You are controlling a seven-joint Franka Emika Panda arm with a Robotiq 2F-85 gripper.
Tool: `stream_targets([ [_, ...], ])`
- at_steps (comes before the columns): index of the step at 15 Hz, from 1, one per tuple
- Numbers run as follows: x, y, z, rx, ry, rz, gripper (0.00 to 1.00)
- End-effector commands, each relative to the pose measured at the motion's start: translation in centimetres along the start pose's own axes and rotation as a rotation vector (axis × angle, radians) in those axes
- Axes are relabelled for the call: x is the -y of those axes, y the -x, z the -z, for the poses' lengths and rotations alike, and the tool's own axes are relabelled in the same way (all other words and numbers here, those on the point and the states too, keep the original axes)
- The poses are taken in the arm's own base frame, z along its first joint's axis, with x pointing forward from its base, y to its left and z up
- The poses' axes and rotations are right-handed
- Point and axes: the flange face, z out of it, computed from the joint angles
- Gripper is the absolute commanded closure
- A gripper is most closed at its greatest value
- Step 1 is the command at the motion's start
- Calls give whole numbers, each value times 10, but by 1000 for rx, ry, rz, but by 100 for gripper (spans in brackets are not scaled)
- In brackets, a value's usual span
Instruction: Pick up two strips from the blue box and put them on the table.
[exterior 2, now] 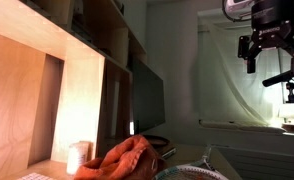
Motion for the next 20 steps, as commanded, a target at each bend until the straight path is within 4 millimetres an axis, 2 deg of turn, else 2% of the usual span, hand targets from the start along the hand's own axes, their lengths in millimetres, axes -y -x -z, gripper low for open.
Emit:
stream_targets([
  [1,1,-21,15,-12,7,33,0],
  [10,-6,-65,25,-251,-10,91,0],
  [20,10,-126,-10,-205,-66,159,0],
])
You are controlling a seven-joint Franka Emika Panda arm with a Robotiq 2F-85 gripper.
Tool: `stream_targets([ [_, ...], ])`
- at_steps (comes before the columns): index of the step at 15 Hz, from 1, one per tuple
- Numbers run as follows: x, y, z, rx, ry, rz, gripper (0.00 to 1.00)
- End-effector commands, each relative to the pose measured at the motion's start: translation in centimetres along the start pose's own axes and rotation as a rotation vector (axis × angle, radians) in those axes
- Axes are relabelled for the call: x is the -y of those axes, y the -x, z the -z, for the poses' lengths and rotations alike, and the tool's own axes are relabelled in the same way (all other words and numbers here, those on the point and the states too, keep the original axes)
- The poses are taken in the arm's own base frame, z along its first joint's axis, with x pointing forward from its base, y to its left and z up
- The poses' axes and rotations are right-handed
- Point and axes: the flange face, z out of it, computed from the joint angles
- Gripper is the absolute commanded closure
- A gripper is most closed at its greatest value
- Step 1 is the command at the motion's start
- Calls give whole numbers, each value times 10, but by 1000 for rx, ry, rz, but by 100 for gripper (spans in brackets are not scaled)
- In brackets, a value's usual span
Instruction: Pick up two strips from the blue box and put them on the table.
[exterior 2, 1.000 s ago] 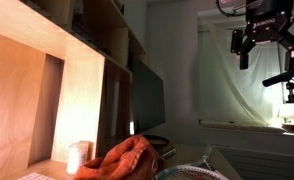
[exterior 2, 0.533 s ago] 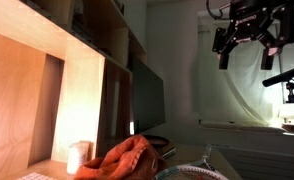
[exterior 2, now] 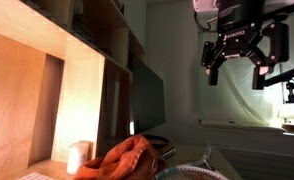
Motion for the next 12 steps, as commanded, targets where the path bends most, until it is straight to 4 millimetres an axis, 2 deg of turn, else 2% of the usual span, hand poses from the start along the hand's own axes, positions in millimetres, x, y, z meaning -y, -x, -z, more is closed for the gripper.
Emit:
stream_targets([
  [1,-2,-25,-10,35,-30,32,0],
  [7,3,-63,-29,104,-58,73,0],
  [12,-3,-91,-25,71,-16,58,0],
])
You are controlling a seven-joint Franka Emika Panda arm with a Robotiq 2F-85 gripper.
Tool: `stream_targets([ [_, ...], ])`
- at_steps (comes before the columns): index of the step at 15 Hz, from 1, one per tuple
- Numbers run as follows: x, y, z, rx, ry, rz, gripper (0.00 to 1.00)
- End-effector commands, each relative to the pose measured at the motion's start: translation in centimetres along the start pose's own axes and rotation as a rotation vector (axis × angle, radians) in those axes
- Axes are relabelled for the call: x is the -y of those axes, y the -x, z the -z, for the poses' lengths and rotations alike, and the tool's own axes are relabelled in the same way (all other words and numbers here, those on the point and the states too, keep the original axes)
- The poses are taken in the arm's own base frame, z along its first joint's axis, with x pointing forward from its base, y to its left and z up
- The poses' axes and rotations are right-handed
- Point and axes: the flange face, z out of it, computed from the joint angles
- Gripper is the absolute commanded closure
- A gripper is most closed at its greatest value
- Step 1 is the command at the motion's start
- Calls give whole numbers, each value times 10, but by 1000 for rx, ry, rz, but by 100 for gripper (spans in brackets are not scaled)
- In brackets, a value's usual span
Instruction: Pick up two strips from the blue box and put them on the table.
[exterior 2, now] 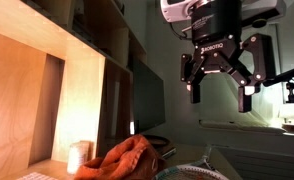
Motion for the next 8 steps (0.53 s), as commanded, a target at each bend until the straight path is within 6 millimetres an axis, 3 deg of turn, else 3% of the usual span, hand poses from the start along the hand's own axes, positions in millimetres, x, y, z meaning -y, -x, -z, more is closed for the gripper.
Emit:
stream_targets([
  [1,-13,-19,15,-31,65,-29,0],
  [8,-11,-20,15,-33,52,-14,0],
])
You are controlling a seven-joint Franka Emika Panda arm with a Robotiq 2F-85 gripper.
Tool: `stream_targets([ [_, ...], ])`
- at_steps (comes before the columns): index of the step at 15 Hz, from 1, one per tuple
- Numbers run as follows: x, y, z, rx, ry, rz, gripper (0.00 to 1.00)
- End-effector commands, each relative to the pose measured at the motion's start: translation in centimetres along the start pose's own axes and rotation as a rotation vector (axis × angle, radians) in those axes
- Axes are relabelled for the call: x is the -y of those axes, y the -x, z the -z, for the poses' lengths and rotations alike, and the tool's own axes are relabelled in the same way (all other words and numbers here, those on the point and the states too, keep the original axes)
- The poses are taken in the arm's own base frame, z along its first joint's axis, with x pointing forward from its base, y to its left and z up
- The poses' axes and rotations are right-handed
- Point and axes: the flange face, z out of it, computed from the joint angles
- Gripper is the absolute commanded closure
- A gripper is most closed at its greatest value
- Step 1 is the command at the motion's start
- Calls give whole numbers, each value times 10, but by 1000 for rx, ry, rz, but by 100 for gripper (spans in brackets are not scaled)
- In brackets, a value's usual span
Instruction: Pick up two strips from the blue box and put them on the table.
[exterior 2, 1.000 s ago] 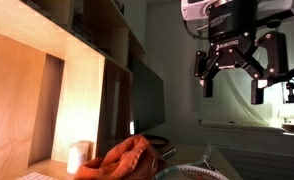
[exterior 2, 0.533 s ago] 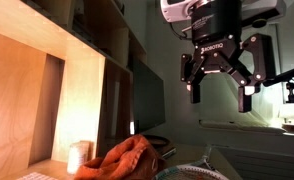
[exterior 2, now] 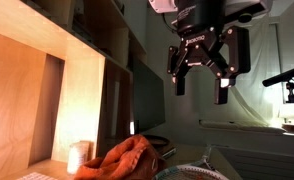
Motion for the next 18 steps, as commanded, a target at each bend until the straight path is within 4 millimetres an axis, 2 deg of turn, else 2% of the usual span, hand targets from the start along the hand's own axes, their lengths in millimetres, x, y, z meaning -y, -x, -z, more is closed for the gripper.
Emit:
stream_targets([
  [1,0,-1,1,1,-1,0,0],
  [5,1,-3,-2,-13,8,2,0],
  [11,18,-21,-18,-218,127,36,0],
  [15,50,-10,-33,-180,90,68,0],
  [18,69,0,-35,-151,80,77,0],
])
